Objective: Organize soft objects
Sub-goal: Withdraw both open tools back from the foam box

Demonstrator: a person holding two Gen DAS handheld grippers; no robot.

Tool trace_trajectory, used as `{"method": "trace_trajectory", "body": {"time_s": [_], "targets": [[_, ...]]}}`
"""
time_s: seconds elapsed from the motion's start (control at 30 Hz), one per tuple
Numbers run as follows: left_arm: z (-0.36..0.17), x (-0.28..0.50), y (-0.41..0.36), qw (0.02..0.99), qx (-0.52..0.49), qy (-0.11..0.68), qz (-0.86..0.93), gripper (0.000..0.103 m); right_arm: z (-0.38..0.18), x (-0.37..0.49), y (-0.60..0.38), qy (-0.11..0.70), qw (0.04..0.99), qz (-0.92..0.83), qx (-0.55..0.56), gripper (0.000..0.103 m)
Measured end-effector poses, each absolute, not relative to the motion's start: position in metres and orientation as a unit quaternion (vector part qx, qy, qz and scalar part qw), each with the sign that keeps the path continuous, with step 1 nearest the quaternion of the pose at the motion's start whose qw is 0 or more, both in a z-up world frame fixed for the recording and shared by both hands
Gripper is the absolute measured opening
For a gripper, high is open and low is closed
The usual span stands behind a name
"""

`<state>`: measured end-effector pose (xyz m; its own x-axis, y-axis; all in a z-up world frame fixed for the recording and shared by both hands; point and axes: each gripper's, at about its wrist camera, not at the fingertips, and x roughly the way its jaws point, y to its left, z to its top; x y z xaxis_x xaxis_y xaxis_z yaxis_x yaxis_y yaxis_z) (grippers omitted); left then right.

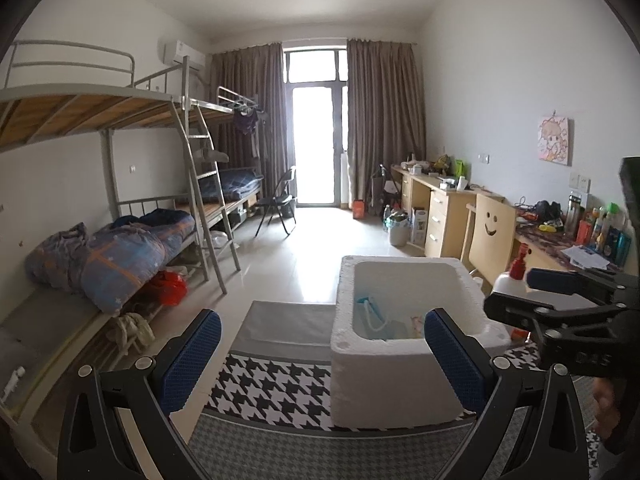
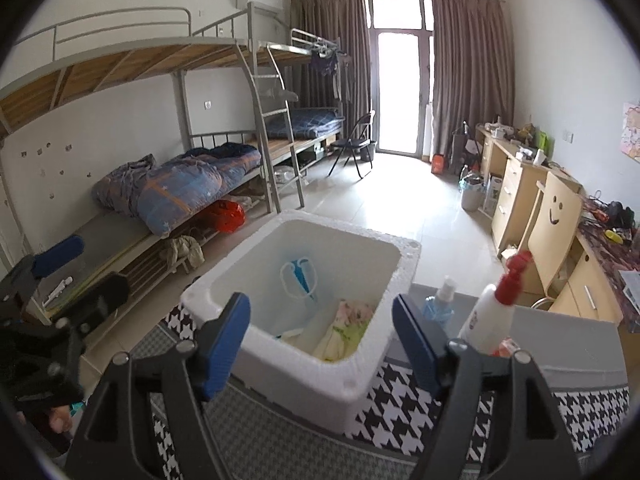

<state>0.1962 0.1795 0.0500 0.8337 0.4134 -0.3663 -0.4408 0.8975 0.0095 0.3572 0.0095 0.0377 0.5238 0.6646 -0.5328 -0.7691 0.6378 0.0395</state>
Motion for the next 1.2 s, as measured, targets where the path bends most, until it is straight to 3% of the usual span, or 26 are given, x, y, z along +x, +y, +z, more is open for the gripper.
{"method": "trace_trajectory", "body": {"time_s": [0.23,1.2], "targets": [[0.049,0.172,0.160,0.962,-0.040,0.176,0.204,0.102,0.043,0.316,-0.022,0.227,0.880,0.408,-0.090,0.100],[0.028,0.093,0.094,0.976,-0.032,0.138,0.165,0.102,0.021,0.215,-0.111,0.149,0.913,0.377,-0.043,0.101]]}}
